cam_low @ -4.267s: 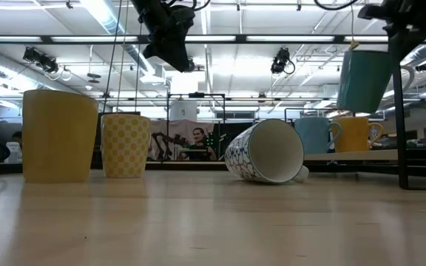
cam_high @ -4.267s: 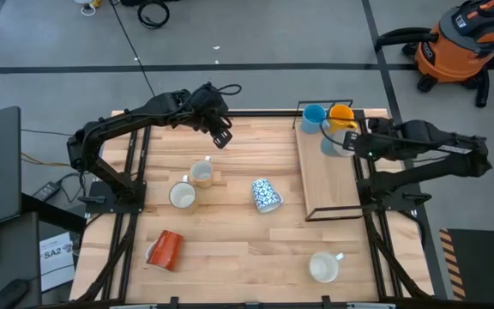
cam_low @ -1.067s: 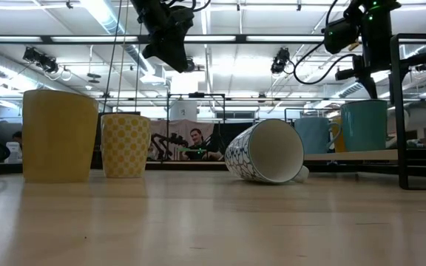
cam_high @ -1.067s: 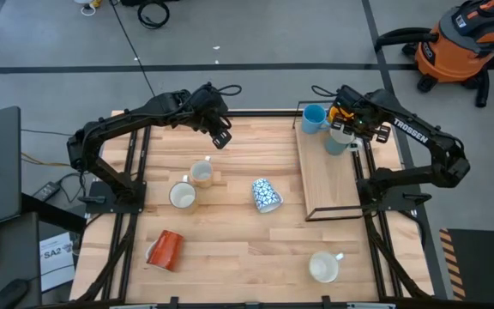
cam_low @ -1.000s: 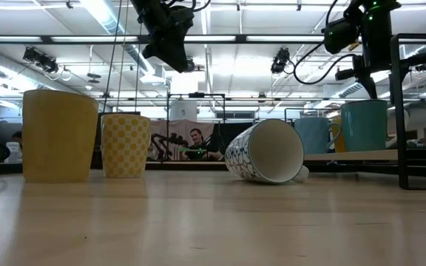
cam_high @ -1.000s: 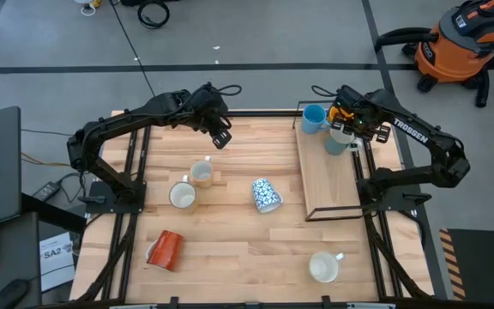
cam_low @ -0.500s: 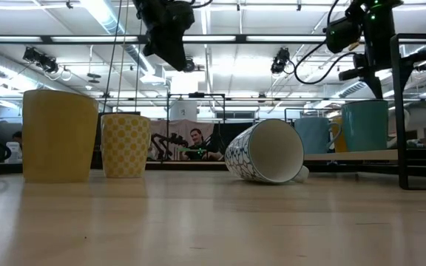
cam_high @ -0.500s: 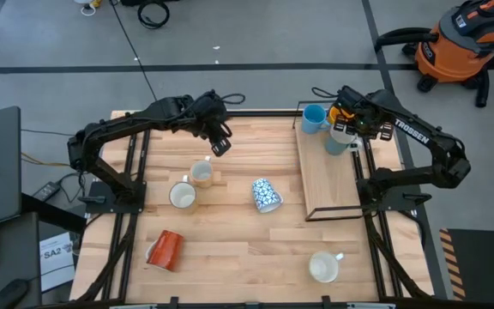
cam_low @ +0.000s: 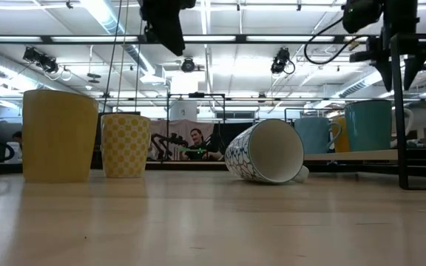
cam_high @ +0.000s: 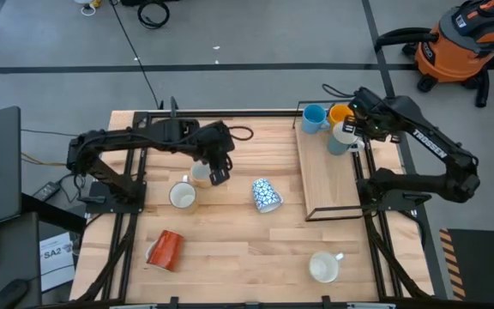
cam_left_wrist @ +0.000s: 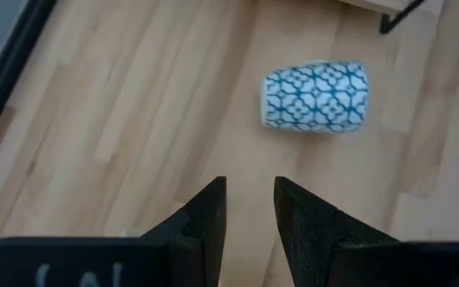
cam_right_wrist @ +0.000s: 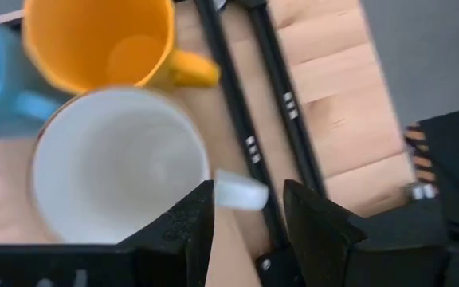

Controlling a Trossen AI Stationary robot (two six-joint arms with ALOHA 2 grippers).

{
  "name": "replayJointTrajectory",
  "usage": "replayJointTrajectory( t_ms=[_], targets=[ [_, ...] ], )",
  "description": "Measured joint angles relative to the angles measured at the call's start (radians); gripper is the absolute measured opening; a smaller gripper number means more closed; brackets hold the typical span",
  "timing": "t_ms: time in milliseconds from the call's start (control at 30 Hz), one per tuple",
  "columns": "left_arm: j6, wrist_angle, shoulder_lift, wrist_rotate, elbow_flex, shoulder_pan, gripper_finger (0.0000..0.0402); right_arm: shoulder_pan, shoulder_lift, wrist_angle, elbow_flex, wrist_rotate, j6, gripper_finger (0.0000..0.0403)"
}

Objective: Place coffee mugs
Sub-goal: Put the yellow white mug on the shelf

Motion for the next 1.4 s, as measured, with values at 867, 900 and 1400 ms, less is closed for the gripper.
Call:
replayJointTrajectory(
  t_ms=[867,900,1400],
  targets=[
    [-0.556,-0.52,-0.221,-0.159,0.0,-0.368,0.0114,0.555,-0.108,0.365,0.0,-0.022,0.007,0.0156],
    [-0.615,-0.538,-0.221,-0.163,0.0,-0.386,0.0114,0.579,-0.101,0.385,0.0,-0.013,0.006,0.0156],
    [-1.247,-0.571,-0.212,-0.242,-0.028,-0.632,0.0114,0.834,0.055,0.491,0.0,0.046,-0.003,0.0156]
  ],
)
